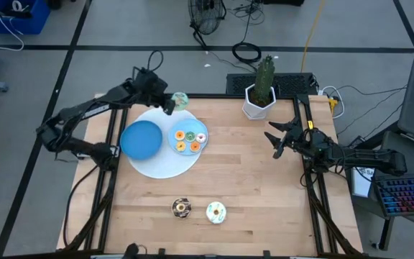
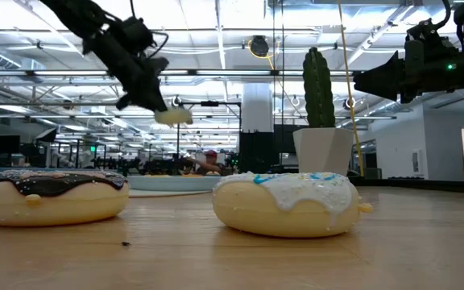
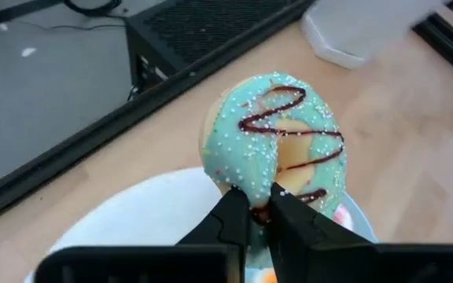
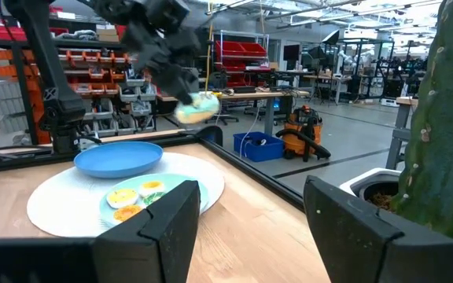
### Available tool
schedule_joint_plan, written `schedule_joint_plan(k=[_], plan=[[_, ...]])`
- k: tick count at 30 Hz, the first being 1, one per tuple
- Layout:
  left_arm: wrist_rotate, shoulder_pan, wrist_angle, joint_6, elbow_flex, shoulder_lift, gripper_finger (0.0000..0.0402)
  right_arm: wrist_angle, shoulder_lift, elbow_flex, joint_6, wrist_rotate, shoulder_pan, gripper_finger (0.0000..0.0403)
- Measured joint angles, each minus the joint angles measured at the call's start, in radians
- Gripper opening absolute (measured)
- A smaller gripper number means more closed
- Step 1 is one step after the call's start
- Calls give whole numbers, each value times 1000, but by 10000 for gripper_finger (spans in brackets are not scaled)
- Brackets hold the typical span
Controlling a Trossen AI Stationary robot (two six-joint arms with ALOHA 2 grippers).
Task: Pick & Place donuts
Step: Put the large green donut on the blue plate
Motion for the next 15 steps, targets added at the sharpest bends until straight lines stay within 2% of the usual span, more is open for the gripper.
schedule_joint_plan(k=[4,7,15], plan=[[-5,-35,-109,13,0,-85,12,0,0,0,0,0,0,212],[-11,-58,-191,11,0,-141,10,0,0,0,1,0,0,212],[-198,-117,-524,-70,0,-234,54,0,0,0,1,0,0,212]])
